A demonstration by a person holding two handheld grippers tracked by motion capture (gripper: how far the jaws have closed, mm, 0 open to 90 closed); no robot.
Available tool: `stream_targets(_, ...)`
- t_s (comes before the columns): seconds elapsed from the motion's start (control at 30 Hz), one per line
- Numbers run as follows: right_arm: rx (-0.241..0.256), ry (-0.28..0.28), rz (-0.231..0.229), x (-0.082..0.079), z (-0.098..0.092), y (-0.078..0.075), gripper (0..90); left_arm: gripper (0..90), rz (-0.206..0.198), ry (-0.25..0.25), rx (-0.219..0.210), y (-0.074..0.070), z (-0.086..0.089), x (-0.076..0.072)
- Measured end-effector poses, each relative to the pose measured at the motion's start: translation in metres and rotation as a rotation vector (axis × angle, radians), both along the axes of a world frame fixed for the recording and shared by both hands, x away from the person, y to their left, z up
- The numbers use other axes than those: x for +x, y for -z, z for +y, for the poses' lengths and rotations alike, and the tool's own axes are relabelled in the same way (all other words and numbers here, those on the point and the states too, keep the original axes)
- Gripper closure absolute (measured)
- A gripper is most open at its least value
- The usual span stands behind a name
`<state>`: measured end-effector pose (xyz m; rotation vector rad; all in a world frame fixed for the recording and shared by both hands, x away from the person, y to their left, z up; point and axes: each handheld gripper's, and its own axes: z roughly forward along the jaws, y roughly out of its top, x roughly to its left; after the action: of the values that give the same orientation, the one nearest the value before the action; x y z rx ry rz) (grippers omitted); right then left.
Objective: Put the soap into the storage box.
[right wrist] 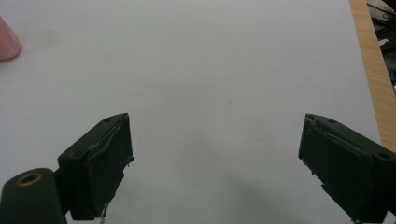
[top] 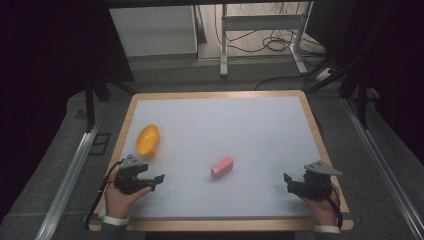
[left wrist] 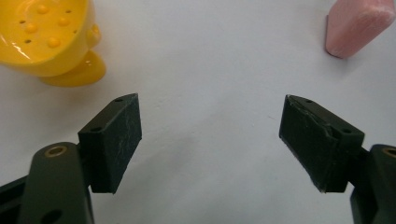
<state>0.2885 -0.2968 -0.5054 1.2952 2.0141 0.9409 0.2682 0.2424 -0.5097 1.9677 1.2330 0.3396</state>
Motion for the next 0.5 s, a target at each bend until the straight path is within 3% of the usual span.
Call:
stream_targets(0.27,0.015,-0.007,0.006,0.000,0.000,0.004,9.5,21.8,-0.011,-0.018,0.023,-0.002,-0.007,-0.001)
stream_targets(0.33,0.009,-0.015,0.014,0.000,0.002,0.007,9.5,21.9,-0.018,-0.043,0.073,-0.006,-0.009,-0.002)
stream_targets(0.47,-0.004,-0.025,0.017,0.001,0.004,0.009,9.5,22.5,-0.027,-0.056,0.064,-0.009,-0.009,-0.004)
stream_targets(0.5,0.021,-0.031,0.017,0.001,0.003,0.009,9.5,22.6,-0.037,-0.058,0.075,-0.012,-0.010,-0.005)
